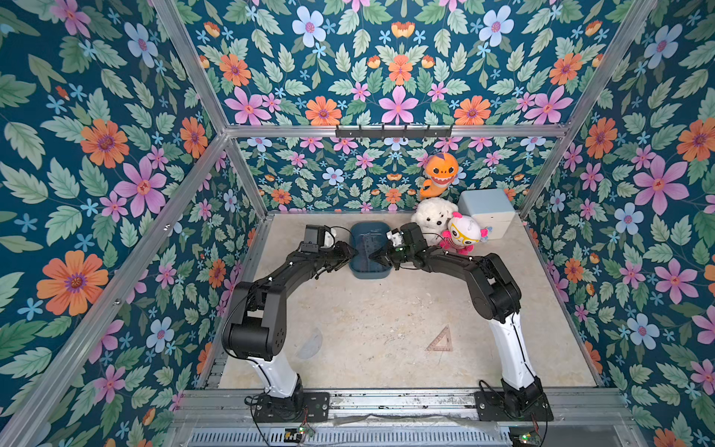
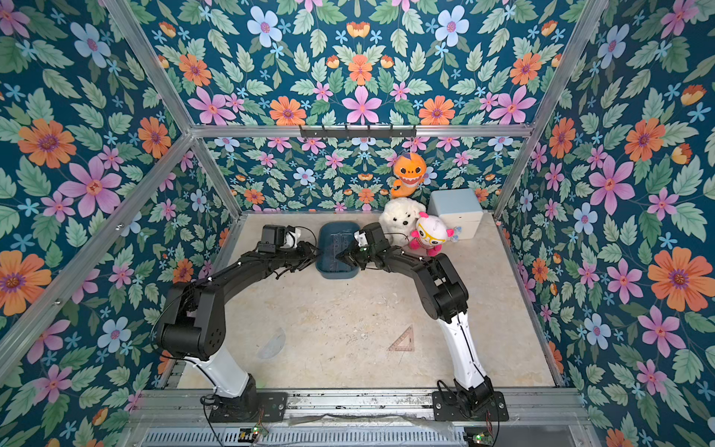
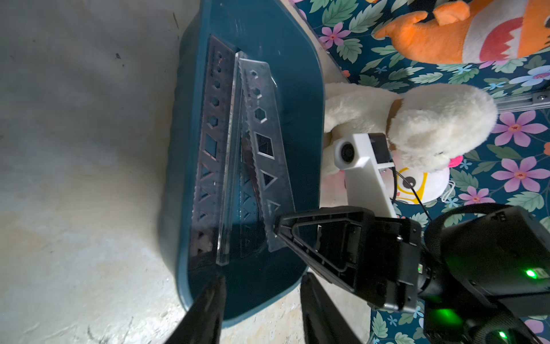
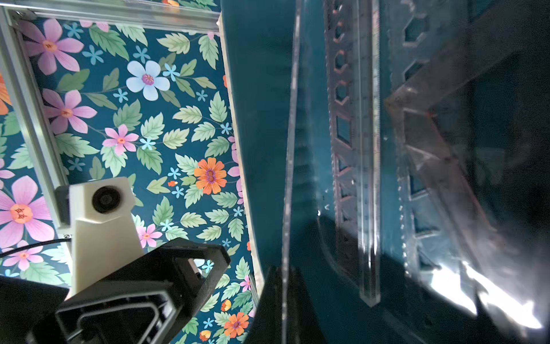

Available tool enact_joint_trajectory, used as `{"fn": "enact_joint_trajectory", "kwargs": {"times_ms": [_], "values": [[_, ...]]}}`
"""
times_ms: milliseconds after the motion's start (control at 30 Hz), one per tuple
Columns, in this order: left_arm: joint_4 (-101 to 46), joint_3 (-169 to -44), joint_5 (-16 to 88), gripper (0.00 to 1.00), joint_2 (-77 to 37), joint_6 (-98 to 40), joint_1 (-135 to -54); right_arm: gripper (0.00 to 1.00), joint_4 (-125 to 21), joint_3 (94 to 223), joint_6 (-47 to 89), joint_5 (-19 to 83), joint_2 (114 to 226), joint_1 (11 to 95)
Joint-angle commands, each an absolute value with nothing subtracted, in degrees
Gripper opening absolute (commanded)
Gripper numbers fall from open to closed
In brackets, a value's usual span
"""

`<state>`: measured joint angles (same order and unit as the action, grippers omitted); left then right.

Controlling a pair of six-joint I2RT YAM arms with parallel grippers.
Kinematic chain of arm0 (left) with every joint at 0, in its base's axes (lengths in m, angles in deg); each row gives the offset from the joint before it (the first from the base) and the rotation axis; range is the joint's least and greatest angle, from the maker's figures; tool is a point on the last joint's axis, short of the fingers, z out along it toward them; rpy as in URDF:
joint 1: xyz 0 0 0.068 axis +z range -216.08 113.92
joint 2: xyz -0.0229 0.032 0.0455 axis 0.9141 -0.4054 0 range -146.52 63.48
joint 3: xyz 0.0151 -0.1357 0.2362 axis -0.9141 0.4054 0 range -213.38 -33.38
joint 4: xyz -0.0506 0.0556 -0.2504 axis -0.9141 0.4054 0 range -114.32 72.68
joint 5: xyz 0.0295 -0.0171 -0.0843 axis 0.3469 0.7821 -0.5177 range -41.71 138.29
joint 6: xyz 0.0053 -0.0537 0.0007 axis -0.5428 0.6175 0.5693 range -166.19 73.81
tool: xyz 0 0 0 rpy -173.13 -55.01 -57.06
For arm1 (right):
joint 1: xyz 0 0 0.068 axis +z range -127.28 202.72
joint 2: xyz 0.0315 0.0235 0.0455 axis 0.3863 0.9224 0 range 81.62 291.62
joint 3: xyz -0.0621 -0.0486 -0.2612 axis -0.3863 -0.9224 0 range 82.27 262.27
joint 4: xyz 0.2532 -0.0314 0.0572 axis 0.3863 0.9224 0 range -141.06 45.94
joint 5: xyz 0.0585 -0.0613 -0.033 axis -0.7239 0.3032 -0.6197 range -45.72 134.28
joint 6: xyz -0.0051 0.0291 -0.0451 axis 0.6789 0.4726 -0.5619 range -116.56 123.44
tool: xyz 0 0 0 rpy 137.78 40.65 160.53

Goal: Put the scattered rulers into the storage box
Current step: Place the ruler in the storage box.

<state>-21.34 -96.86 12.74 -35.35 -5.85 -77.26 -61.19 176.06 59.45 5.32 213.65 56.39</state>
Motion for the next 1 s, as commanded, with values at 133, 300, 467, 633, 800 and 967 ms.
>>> {"fn": "enact_joint_trajectory", "kwargs": {"times_ms": [133, 300, 467, 633, 800, 967], "values": [[-21.5, -96.5, 11.8, 0.47, -35.5, -6.8, -76.8, 0.0, -56.7, 180.9, 57.4, 6.8, 216.4, 57.2], [-21.7, -96.4, 11.5, 0.47, -35.7, -6.8, -76.4, 0.0, -54.0, 182.2, 56.5, 8.4, 216.6, 57.5], [-21.0, -96.7, 11.9, 0.46, -35.3, -7.2, -76.2, 0.0, -48.7, 185.9, 54.8, 9.7, 217.8, 57.9], [-14.3, -101.6, 17.3, 0.47, -36.1, -10.1, -73.5, 0.0, -44.2, 189.1, 53.1, 11.2, 218.6, 58.2], [-12.4, -105.1, 16.5, 0.46, -43.1, -9.6, -72.4, 0.0, -44.2, 189.2, 52.7, 12.3, 218.1, 58.2], [-18.0, -103.4, 11.5, 0.46, -46.1, -6.2, -73.9, 0.0, -45.7, 187.3, 52.8, 13.1, 216.1, 58.3]]}}
